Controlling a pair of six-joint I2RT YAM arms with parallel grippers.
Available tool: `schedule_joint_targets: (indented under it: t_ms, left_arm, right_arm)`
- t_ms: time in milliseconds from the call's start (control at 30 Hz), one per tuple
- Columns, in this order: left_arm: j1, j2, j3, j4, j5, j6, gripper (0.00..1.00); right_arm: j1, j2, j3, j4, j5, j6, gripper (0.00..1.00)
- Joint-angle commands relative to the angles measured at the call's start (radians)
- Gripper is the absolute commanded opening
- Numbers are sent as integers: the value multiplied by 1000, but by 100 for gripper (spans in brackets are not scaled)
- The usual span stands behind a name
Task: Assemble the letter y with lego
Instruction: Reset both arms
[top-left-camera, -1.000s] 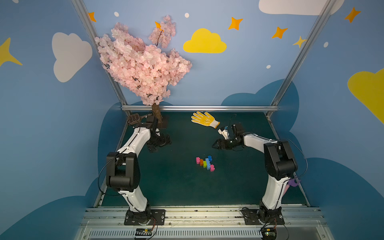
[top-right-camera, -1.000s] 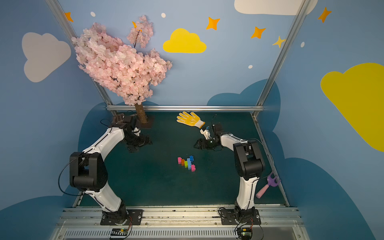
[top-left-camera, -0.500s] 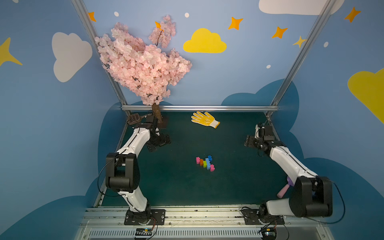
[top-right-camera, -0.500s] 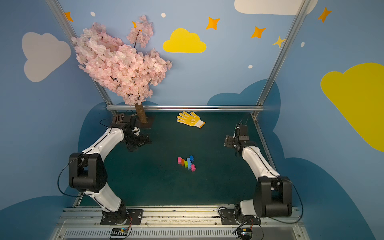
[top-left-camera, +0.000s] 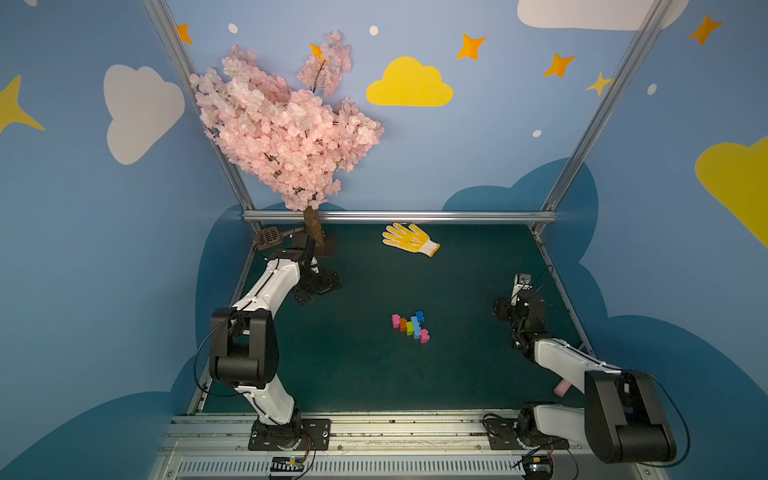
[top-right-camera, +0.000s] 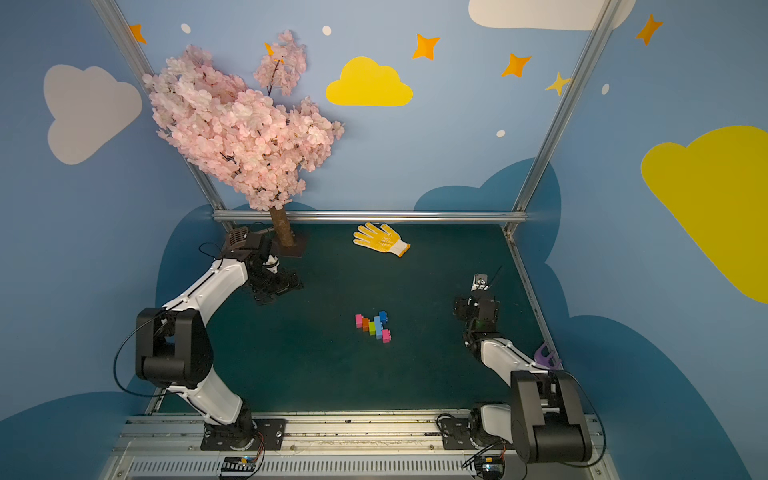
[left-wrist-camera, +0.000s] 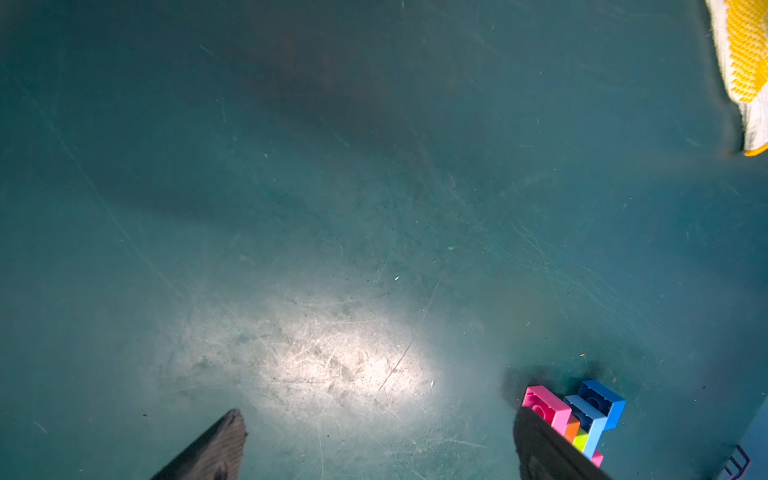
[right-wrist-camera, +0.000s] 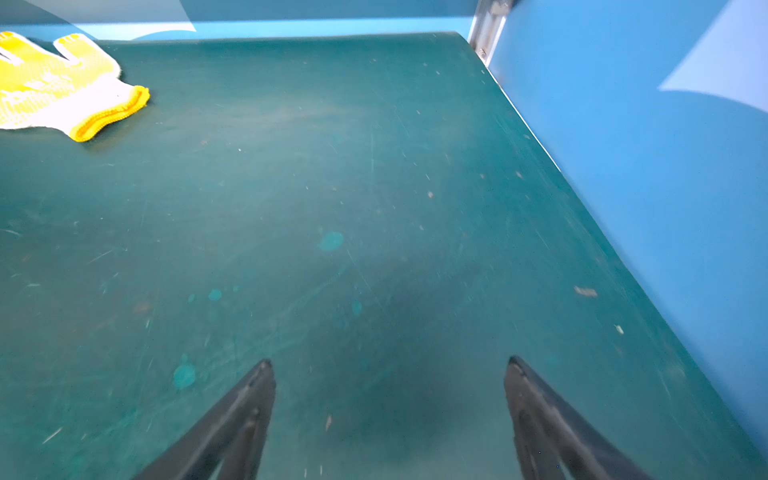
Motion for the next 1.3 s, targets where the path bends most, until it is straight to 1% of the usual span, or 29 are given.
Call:
schedule_joint_targets:
  t_ms: [0, 67, 100, 200, 267, 333, 367, 433, 467, 500, 533, 567, 633, 667, 700, 767, 833, 867, 933, 1000, 1067, 1133, 1200, 1233, 1267]
  left_arm:
    - [4, -51, -31, 49, -46, -5, 100]
    - [4, -82, -68, 101, -82, -4, 100]
    - [4, -106, -103, 148, -103, -1, 100]
    - [3, -206, -263, 364, -170, 9, 100]
    - [2, -285, -375, 521, -199, 42, 100]
    - [2, -375, -485, 652, -267, 93, 100]
    - [3, -416, -528, 699, -303, 117, 100]
    - [3, -497, -618, 801, -384, 178, 100]
    - [3, -537, -672, 865, -418, 208, 100]
    - [2, -571, -734, 947, -444, 235, 100]
    - [3, -593, -785, 1035, -450, 257, 100]
    - [3, -615, -843, 1126, -444, 272, 100]
    - [3, -630, -916, 1261, -447, 268, 100]
    - [3, -627, -935, 1303, -451, 266, 100]
    - [3, -612, -939, 1317, -442, 303, 100]
    - [0, -570, -912, 1274, -465, 370, 100]
    - [0, -514, -901, 1257, -530, 358, 100]
    - [0, -485, -906, 1276, -546, 329, 100]
    - [-1, -435, -930, 1356, -521, 312, 100]
    - [-7, -362, -965, 1501, -529, 300, 100]
    - [-26, -307, -973, 1624, -545, 381, 100]
    - [-34, -259, -976, 1662, -557, 386, 100]
    - [-42, -162, -992, 1844, -535, 432, 100]
    - [-52, -163, -982, 1811, -526, 443, 100]
    - [-50, -177, -967, 1755, -536, 426, 100]
  right_arm:
    - [-2, 88, 8, 160, -8, -18, 86]
    - [5, 130, 16, 210, 27, -3, 86]
    - [4, 140, 32, 193, 21, -3, 86]
    - [1, 160, 96, 86, 5, 5, 86]
    - [-3, 154, 93, 83, -3, 3, 86]
    - [-3, 155, 94, 80, -4, 2, 86]
    - [-4, 157, 95, 79, -23, -4, 86]
    - [-5, 154, 84, 90, -100, -45, 84]
    - [-7, 149, 62, 114, -130, -60, 85]
    - [-7, 165, 24, 198, -182, -100, 87]
    - [1, 184, -22, 322, -192, -117, 87]
    - [3, 203, -59, 420, -183, -96, 88]
    - [2, 244, -64, 507, -173, -89, 89]
    - [-3, 244, -62, 510, -178, -85, 90]
    - [-3, 233, -57, 482, -177, -85, 90]
    - [-2, 210, -31, 383, -176, -98, 90]
    - [-1, 178, 11, 262, -171, -79, 90]
    - [-3, 162, 35, 168, -189, -96, 90]
    - [-8, 167, 30, 193, -192, -99, 90]
    - [-8, 163, 32, 182, -193, -96, 90]
    - [-8, 163, 32, 181, -194, -96, 90]
    - [-8, 163, 31, 181, -193, -95, 90]
    - [-8, 163, 32, 182, -192, -96, 90]
    - [-7, 163, 32, 182, -194, -96, 90]
    - [-7, 163, 32, 182, -196, -95, 90]
